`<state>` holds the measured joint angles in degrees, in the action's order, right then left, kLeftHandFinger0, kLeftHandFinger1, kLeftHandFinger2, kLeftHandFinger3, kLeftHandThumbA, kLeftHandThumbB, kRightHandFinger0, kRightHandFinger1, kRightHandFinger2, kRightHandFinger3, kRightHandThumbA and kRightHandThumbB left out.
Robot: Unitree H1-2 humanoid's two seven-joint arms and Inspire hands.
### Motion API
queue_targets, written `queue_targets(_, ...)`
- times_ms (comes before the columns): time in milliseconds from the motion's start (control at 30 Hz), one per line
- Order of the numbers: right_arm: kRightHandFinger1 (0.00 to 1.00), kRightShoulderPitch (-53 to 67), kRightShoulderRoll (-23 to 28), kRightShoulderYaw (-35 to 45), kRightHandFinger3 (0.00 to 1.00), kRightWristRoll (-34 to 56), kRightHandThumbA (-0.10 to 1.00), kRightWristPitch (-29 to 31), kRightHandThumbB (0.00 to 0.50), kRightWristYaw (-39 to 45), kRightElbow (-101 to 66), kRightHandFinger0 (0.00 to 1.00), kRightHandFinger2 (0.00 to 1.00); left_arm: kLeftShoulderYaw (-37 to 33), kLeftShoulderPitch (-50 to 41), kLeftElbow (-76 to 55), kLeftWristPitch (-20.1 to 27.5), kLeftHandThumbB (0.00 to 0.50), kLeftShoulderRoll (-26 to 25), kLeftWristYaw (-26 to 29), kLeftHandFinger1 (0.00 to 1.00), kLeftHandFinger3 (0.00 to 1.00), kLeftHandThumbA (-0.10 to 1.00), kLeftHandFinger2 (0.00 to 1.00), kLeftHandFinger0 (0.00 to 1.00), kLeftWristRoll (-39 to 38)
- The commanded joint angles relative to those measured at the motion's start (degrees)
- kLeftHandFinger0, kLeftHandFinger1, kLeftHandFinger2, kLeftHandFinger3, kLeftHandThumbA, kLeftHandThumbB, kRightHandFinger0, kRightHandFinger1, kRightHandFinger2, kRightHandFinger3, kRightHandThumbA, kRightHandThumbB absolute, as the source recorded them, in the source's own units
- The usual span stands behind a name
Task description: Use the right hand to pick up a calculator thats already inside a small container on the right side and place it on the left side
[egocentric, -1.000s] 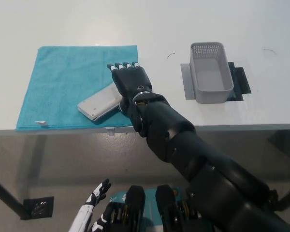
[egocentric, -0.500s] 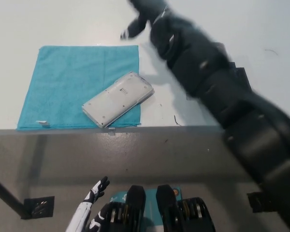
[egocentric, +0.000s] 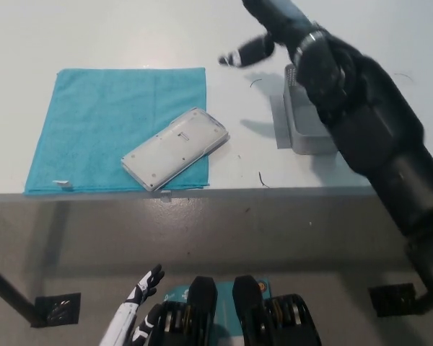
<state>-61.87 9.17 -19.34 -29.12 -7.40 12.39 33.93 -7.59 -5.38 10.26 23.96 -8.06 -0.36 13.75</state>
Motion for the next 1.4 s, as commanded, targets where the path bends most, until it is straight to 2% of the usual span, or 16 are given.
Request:
queue_targets(0, 1.00, 11.6, 7.1, 10.2, 1.00, 15.5, 0.99, -4.7, 0.374, 7.3, -49.2, 1.00, 1.00, 0.8, 1.2, -1.3, 2.3, 0.014, -0.8, 0.5, 1.00, 1.00, 1.00, 1.00, 1.00, 0.0)
queue_targets(67, 1.00, 16.1, 5.8, 11.8, 1.00, 15.4, 1.00, -5.7, 0.412, 4.5, -56.8, 1.00, 1.00, 1.0, 1.5, -1.1, 2.3, 0.024, -0.8, 0.6, 1.00, 1.00, 1.00, 1.00, 1.00, -0.2)
queue_targets(233, 1.00, 28.3, 1.4, 14.1, 1.00, 16.8, 1.00, 4.4, 0.307, -5.7, -69.4, 1.00, 1.00, 0.9, 2.3, -0.1, 3.0, 0.008, -0.8, 0.8, 1.00, 1.00, 0.99, 1.00, 1.00, -0.7)
queue_targets(333, 1.00, 34.5, -0.8, 13.8, 1.00, 18.3, 1.00, 8.7, 0.317, -9.2, -74.1, 1.00, 1.00, 0.8, 3.2, 0.5, 3.0, 0.000, -0.5, 1.2, 1.00, 1.00, 0.98, 1.00, 1.00, -0.6)
queue_targets(467, 1.00, 41.0, -0.8, 12.7, 1.00, 19.7, 1.00, 14.6, 0.293, -10.9, -76.4, 1.00, 1.00, 0.9, 3.6, 0.9, 3.0, 0.016, -0.2, 1.2, 1.00, 1.00, 0.96, 1.00, 1.00, -1.0)
queue_targets(567, 1.00, 46.7, -1.2, 12.0, 1.00, 16.2, 1.00, 19.0, 0.273, -13.0, -77.1, 1.00, 1.00, 0.7, 3.5, 0.8, 3.0, 0.000, -0.2, 1.5, 1.00, 1.00, 0.97, 1.00, 1.00, -0.6)
queue_targets(700, 1.00, 56.3, -2.1, 11.0, 1.00, 15.1, 1.00, 20.2, 0.321, -14.0, -79.4, 1.00, 1.00, 0.9, 3.7, 0.8, 3.0, 0.000, -0.1, 1.3, 1.00, 1.00, 0.97, 1.00, 1.00, -0.6)
queue_targets(867, 1.00, 63.4, -1.5, 11.4, 1.00, 19.7, 1.00, 26.1, 0.309, -14.6, -76.5, 1.00, 1.00, 0.9, 3.7, 0.9, 3.0, 0.001, 0.1, 1.3, 1.00, 1.00, 0.96, 1.00, 1.00, -0.8)
queue_targets(900, 1.00, 65.8, -1.8, 11.4, 1.00, 21.3, 1.00, 26.5, 0.345, -14.8, -76.1, 1.00, 1.00, 0.8, 3.9, 1.0, 3.0, 0.003, 0.1, 1.1, 1.00, 1.00, 0.96, 1.00, 1.00, -0.8)
queue_targets(1033, 1.00, 70.4, -2.5, 11.5, 1.00, 24.5, 1.00, 29.0, 0.331, -14.0, -73.5, 1.00, 1.00, 0.8, 4.1, 1.6, 3.0, 0.009, 0.0, 1.4, 1.00, 1.00, 0.96, 1.00, 1.00, -0.9)
queue_targets(1100, 1.00, 72.0, -2.1, 11.5, 1.00, 26.3, 1.00, 30.6, 0.309, -13.2, -71.1, 1.00, 1.00, 0.7, 4.2, 1.9, 3.0, 0.006, 0.0, 1.7, 1.00, 1.00, 0.96, 1.00, 1.00, -0.7)
queue_targets(1167, 1.00, 72.9, -2.1, 12.1, 1.00, 26.4, 1.00, 32.9, 0.179, -12.9, -66.8, 1.00, 1.00, 0.4, 4.1, 2.1, 3.0, 0.003, 0.0, 2.1, 1.00, 1.00, 0.96, 1.00, 1.00, -1.0)
queue_targets(1200, 1.00, 73.0, -2.7, 12.9, 1.00, 25.6, 1.00, 33.3, 0.195, -13.2, -63.5, 1.00, 1.00, 0.6, 4.2, 2.2, 3.0, 0.002, 0.0, 2.2, 1.00, 1.00, 0.96, 1.00, 1.00, -0.8)
queue_targets(1267, 1.00, 72.8, -3.4, 14.2, 1.00, 23.4, 1.00, 32.7, 0.298, -14.0, -59.3, 1.00, 1.00, 0.8, 4.2, 2.2, 3.0, 0.010, 0.1, 2.2, 1.00, 1.00, 0.97, 1.00, 1.00, -0.7)
queue_targets(1300, 1.00, 72.6, -3.9, 15.1, 1.00, 21.9, 1.00, 32.3, 0.313, -14.7, -56.5, 1.00, 1.00, 0.8, 4.2, 2.3, 3.0, 0.011, 0.2, 2.1, 1.00, 1.00, 0.97, 1.00, 1.00, -0.9)
queue_targets(1367, 1.00, 70.8, -4.5, 17.1, 1.00, 23.2, 1.00, 32.9, 0.254, -14.9, -46.1, 1.00, 1.00, 0.8, 4.2, 2.2, 3.0, 0.016, 0.2, 2.1, 1.00, 1.00, 0.97, 1.00, 1.00, -0.8)
